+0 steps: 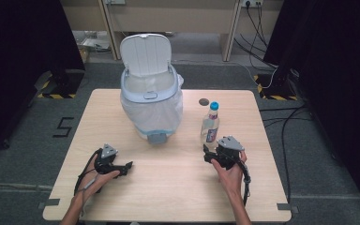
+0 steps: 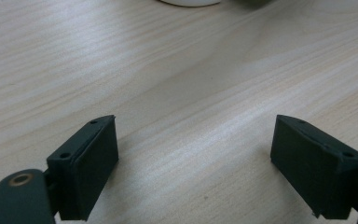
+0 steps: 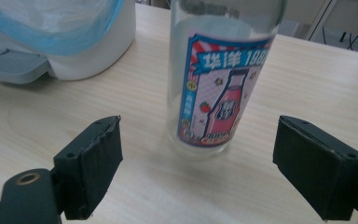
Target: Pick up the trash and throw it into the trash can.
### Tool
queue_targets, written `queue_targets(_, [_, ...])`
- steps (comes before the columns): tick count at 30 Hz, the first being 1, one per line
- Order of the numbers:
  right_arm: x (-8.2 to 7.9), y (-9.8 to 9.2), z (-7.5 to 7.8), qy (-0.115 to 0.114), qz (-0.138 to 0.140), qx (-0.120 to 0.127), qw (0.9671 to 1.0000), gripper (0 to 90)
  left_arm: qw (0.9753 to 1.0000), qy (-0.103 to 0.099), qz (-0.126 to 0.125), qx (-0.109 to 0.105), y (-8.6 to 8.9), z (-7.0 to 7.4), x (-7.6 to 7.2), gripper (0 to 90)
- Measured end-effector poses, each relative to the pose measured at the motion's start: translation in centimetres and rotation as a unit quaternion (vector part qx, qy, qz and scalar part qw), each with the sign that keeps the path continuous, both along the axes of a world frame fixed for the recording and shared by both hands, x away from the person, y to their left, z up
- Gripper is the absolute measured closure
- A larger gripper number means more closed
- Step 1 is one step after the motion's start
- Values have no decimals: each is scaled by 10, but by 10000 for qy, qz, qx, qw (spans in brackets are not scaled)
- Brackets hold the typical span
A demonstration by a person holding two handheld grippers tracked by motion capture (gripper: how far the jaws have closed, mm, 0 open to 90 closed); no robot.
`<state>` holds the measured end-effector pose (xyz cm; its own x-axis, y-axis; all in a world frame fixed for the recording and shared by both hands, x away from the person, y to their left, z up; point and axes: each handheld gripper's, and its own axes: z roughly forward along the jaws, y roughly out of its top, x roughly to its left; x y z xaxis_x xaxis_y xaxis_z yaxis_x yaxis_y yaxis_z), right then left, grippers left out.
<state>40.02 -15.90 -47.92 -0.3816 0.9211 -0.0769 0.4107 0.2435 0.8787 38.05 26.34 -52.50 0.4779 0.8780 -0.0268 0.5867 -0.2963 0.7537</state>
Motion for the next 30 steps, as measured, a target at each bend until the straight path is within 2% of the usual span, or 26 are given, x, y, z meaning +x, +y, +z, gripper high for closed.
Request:
queue_targets(2, [5, -2, 0, -58, 54, 184, 9998, 148, 10000, 2, 0, 11, 0, 0, 0, 140])
queue_targets(3, [9, -3, 0, 0, 92, 208, 9997, 149, 10000, 2, 3, 10, 0, 0, 0, 139])
queue_targets(5, [16, -1, 1, -38, 73, 264, 9996, 151, 10000, 1, 4, 14, 0, 0, 0, 139])
queue_targets(7, [23, 1, -1, -101, 57, 542, 9985, 152, 10000, 5, 24, 15, 0, 0, 0, 139])
queue_targets(8, [28, 3, -2, -18, 70, 439, 9990, 151, 10000, 15, 23, 24, 0, 0, 1, 139])
queue_targets(9, [32, 5, -3, -52, 42, 316, 9995, 152, 10000, 17, 27, 18, 0, 0, 1, 139])
queue_targets(10, [36, 6, -4, -95, -9, 313, 9995, 153, 10000, 14, 24, 8, 0, 0, 1, 140])
queue_targets(11, [39, 7, -5, -177, -35, 421, 9989, 154, 10000, 5, 29, 3, 0, 0, 1, 140])
queue_targets(12, [43, 8, -5, -154, 24, 435, 9989, 150, 10000, 5, 27, -1, 0, 0, 1, 140])
queue_targets(14, [49, 10, -6, -155, 52, 273, 9995, 151, 10000, 6, 27, -2, 0, 0, 1, 140])
queue_targets(17, [55, 10, -8, -182, 53, 363, 9992, 167, 10000, 6, 27, -1, 0, 0, 1, 140])
queue_targets(23, [62, 9, -12, -208, 4, 337, 9992, 273, 10000, 10, 26, -2, 0, 0, 1, 141])
queue_targets(30, [59, 9, -11, -204, 32, 476, 9987, 282, 10000, 10, 26, -1, 0, 0, 1, 141])
